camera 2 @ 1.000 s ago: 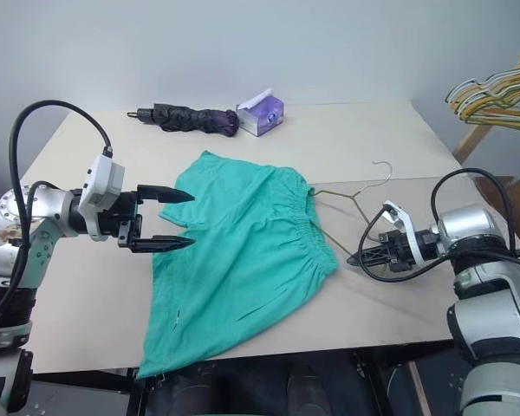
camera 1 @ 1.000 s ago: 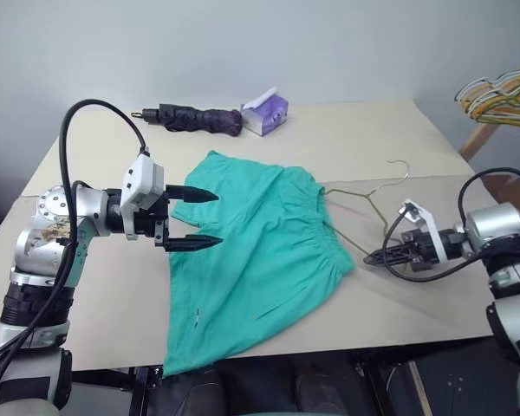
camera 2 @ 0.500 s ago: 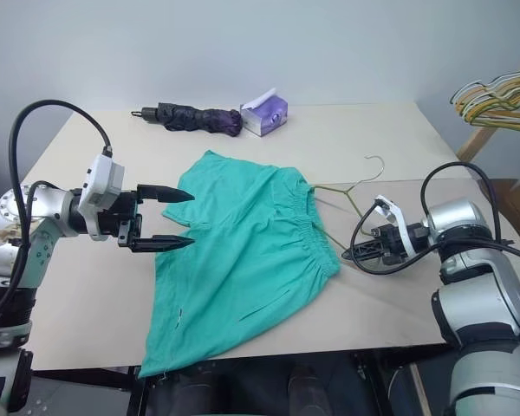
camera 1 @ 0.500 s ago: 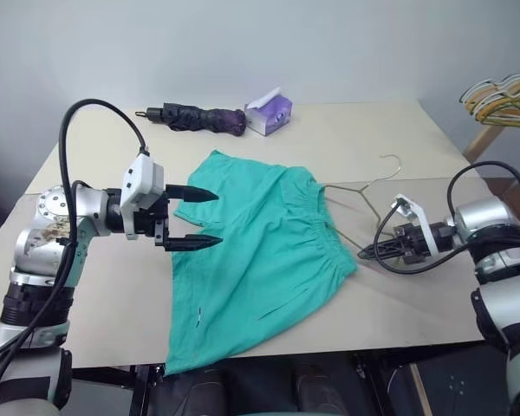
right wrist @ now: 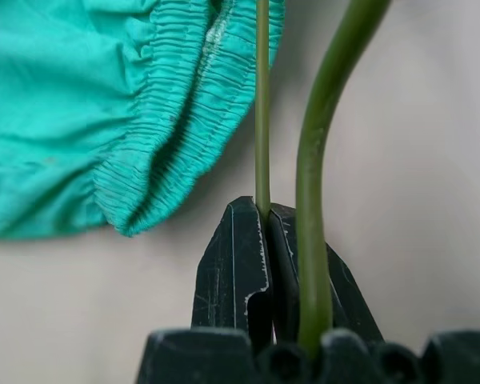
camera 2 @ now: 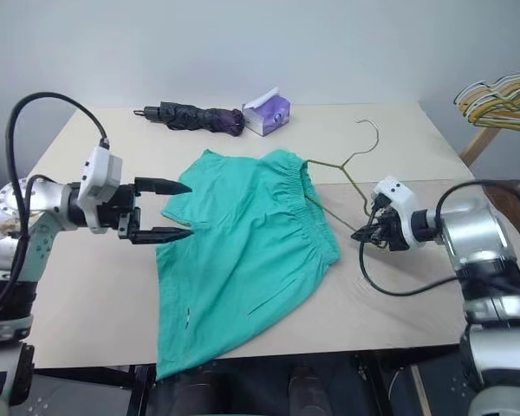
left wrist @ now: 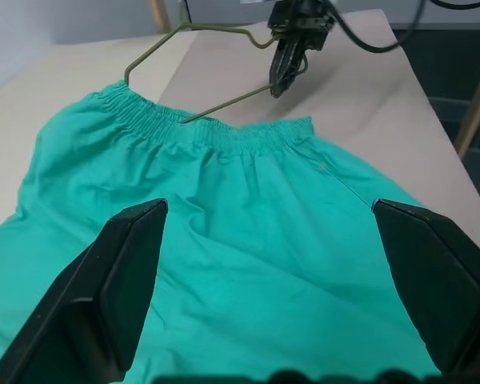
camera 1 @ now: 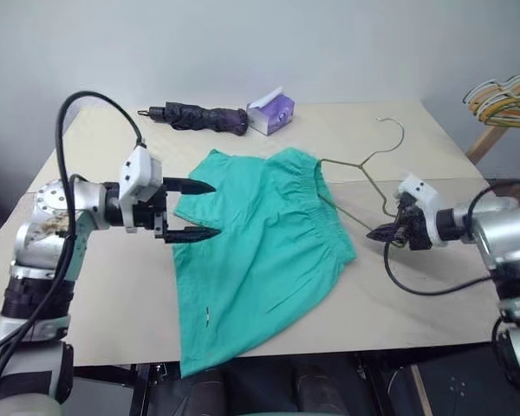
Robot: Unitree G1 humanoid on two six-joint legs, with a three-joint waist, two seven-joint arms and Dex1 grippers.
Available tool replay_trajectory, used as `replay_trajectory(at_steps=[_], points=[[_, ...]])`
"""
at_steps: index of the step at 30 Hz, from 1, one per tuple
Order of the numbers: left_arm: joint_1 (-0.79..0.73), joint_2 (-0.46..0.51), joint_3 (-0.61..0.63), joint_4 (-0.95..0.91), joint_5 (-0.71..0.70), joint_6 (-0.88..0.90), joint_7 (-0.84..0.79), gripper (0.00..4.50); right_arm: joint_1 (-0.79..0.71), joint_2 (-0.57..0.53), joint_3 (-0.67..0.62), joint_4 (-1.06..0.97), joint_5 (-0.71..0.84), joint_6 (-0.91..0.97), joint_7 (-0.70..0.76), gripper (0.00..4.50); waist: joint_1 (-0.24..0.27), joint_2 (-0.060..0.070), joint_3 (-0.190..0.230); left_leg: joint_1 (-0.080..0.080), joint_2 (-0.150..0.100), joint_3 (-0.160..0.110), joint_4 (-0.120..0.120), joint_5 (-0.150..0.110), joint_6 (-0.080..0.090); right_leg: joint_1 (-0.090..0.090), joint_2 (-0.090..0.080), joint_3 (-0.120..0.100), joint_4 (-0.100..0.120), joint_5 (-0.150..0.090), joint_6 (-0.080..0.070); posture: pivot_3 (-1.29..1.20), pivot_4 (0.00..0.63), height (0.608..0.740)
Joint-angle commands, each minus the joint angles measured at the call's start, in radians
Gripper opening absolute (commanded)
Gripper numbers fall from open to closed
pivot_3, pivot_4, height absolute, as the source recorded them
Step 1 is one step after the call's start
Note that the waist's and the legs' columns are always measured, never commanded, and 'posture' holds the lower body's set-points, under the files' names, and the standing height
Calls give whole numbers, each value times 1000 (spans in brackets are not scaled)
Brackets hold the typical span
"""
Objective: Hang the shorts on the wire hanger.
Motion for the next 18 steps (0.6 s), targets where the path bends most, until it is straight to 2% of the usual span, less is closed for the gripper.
replay_trajectory(at_steps=[1,8,18], points=[[-97,-2,-2,85,43,-76,-12,4442,26,-65,-41,-240,-46,-78,-56,0,-3,0,0,0,0,0,0,0,0,0,0,0,0,0,0,-65,59,740],[-261,-26,-44,289,120,-240,-99,4442,40,-142,-9,-483,-19,-19,-15,0,-10,0,-1,0,0,0,0,0,0,0,0,0,-1,0,0,-88,46,740],[-405,-142,-153,540,241,-519,-234,4442,-84,-150,75,-580,38,138,39,0,-11,0,-1,-2,0,0,1,0,0,-1,0,0,-1,0,0,-96,42,740]])
